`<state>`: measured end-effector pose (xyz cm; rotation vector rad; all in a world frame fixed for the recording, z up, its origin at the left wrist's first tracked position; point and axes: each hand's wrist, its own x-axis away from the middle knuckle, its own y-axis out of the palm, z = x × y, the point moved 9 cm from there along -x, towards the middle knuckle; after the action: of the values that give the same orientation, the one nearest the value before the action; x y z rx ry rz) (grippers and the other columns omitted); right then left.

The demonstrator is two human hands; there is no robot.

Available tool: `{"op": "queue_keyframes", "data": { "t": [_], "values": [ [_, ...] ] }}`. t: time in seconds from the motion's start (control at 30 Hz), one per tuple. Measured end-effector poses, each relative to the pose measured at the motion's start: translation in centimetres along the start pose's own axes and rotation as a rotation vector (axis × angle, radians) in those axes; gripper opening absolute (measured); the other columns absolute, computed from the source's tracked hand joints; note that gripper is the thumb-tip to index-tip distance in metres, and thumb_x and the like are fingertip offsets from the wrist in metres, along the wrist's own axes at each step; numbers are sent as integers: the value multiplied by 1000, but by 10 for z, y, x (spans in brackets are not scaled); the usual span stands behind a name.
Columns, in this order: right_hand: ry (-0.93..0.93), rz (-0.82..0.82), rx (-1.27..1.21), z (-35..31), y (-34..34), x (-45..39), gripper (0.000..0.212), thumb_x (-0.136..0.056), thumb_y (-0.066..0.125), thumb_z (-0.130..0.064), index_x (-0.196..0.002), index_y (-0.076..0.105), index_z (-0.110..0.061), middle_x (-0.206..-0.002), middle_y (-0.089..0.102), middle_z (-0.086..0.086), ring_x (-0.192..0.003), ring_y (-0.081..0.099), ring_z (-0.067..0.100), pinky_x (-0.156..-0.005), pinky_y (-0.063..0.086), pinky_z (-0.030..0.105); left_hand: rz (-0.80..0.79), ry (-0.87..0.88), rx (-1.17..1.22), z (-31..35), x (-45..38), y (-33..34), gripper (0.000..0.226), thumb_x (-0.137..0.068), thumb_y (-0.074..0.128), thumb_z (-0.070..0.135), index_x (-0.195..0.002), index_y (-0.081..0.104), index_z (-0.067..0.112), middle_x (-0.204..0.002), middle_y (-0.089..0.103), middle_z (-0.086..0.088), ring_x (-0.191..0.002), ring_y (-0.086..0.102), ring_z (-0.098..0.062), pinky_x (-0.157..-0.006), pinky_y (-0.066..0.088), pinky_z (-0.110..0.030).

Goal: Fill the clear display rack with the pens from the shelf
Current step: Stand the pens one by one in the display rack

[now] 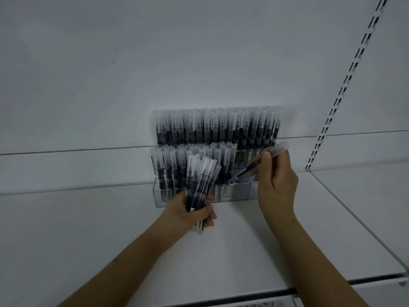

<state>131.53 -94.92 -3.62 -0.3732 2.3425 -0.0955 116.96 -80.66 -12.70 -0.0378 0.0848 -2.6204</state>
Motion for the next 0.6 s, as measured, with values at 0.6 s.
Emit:
{"op": "queue_keyframes", "data": {
  "t": [0.6],
  "values": [
    [-203, -396, 484, 9, 57, 2, 27, -102, 48, -34, -82, 43, -16, -68, 45, -3, -63, 44, 18, -51, 26, 30, 4, 15, 12, -1, -2, 1, 12, -91, 60, 0, -103, 61, 5, -77, 70, -11, -65, 65, -20, -60, 53, -28]
  ]
}}
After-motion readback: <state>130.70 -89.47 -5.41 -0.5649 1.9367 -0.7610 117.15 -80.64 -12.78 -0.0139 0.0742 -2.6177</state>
